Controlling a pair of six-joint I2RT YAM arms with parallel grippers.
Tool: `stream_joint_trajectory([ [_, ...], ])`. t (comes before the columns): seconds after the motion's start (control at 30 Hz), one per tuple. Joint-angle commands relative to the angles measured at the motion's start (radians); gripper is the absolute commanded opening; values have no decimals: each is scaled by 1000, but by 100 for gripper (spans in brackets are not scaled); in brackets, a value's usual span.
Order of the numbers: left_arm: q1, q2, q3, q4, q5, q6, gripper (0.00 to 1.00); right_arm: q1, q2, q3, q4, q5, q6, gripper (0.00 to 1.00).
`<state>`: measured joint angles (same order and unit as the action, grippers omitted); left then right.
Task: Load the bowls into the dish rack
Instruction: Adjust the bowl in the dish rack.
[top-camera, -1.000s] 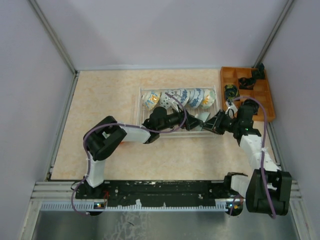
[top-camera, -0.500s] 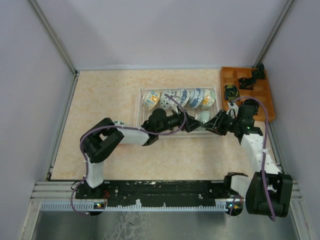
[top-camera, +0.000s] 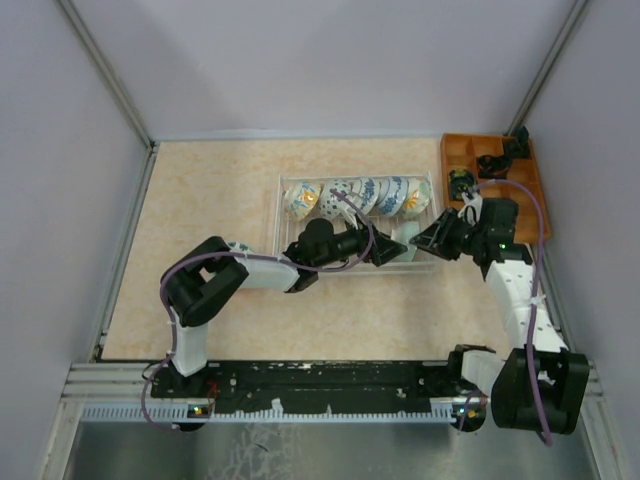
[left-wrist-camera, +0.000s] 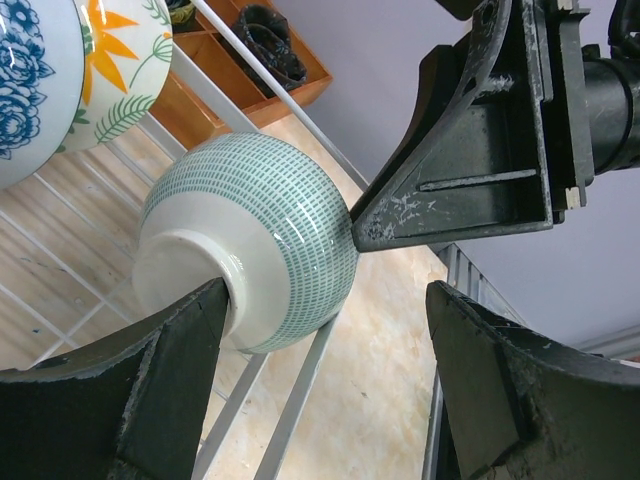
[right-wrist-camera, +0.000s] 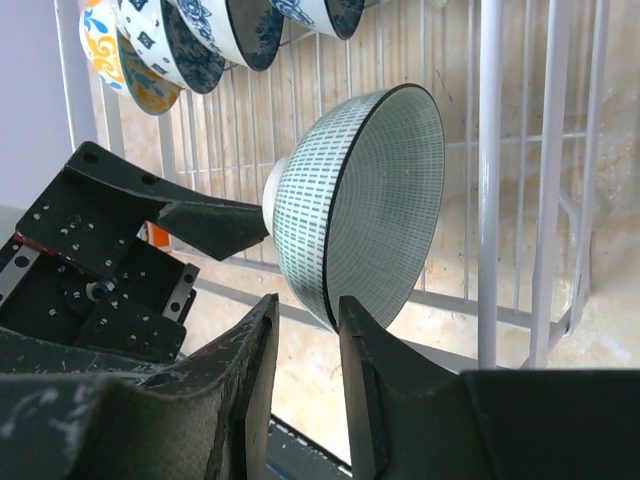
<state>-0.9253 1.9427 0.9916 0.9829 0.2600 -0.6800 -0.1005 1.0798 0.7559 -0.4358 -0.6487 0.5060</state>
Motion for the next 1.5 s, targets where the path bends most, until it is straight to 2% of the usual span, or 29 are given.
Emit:
stream_joint_trajectory([
  [0.0,-32,-45,14,15,39,-3,85,-2,0,61,-17,25,-29,31],
  [0.07,-35,-46,17,12,39,-1,85,-3,4,62,-14,25,-30,30],
  [0.17,-38,-49,19,6,36,0,85,-2,12,64,-14,28,-34,22],
  [0.43,-47,-46,41,-6,33,5,85,-2,36,91,-9,57,-45,14],
  [0.83,-59,-41,65,-27,31,13,85,-2,50,106,-32,118,-79,13],
  [1.23,-66,-38,94,-56,28,25,85,-3,7,136,-98,183,-107,27],
  [1.3,-66,-37,100,-61,27,26,86,-2,-6,141,-104,193,-106,31],
  [1.37,-67,-35,106,-67,27,28,86,-2,-18,147,-110,203,-104,41],
  [1.47,-69,-31,112,-70,26,29,86,-3,-36,160,-124,221,-104,47],
])
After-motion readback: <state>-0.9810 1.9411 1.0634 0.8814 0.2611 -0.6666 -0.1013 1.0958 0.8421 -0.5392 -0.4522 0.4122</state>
